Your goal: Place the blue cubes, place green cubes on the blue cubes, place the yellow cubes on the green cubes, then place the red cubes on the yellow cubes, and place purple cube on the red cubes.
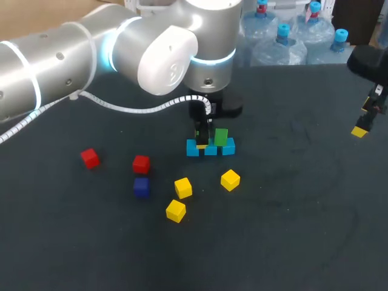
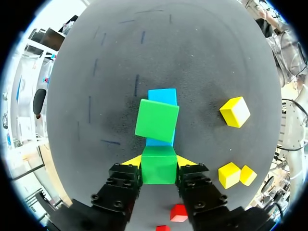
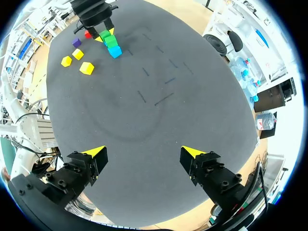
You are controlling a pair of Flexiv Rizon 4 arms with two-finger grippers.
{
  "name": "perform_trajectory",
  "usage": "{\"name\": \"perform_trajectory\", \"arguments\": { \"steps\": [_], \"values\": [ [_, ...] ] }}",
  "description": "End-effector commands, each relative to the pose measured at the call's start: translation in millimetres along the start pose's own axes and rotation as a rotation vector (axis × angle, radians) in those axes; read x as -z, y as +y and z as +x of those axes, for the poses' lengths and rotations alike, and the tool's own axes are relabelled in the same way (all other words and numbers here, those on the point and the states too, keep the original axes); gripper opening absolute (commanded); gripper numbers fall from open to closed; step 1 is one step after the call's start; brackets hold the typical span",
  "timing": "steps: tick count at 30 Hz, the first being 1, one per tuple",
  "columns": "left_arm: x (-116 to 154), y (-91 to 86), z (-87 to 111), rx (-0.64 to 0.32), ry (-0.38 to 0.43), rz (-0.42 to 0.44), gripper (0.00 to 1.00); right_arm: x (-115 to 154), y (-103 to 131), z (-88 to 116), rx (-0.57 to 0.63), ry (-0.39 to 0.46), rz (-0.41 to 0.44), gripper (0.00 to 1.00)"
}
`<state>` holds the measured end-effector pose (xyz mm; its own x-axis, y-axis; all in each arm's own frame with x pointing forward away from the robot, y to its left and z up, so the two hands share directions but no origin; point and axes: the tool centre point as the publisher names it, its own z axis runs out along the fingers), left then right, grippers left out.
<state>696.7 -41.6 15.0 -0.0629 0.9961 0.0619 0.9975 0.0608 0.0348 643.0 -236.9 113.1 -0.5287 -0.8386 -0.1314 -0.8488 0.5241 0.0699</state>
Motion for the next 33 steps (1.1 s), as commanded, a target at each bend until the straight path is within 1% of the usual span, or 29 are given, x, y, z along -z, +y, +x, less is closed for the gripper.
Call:
{"name": "perform_trajectory", "arguments": {
  "steps": [1, 23, 24, 29, 31, 32, 33],
  "values": [
    [-0.5, 2.2, -0.5, -0.001, 0.001, 0.004, 0.00, -0.7, -0.6, 0.0, 0.001, -0.001, -0.001, 1.00],
    [-3.9, 0.7, 2.8, 0.015, -0.016, 0.007, 0.00, -0.7, -0.6, 0.0, 0.001, -0.001, -0.001, 1.00],
    [-4.0, 0.6, 2.8, 0.017, -0.017, 0.006, 0.01, -0.7, -0.6, 0.0, 0.001, -0.001, -0.001, 1.00],
    [-4.4, -0.7, 3.4, 0.027, -0.026, 0.005, 0.33, -0.7, -0.6, 0.0, 0.001, -0.001, -0.001, 1.00],
    [-4.3, -1.0, 3.7, 0.030, -0.025, 0.003, 0.33, -0.7, -0.6, 0.0, 0.001, -0.001, -0.001, 1.00],
    [-4.2, -1.1, 3.8, 0.031, -0.026, 0.002, 0.35, -0.7, -0.6, 0.0, 0.001, -0.001, -0.001, 1.00],
    [-4.1, -1.2, 3.8, 0.033, -0.026, 0.001, 0.38, -0.7, -0.6, 0.0, 0.001, -0.001, -0.001, 1.00]
  ]
}}
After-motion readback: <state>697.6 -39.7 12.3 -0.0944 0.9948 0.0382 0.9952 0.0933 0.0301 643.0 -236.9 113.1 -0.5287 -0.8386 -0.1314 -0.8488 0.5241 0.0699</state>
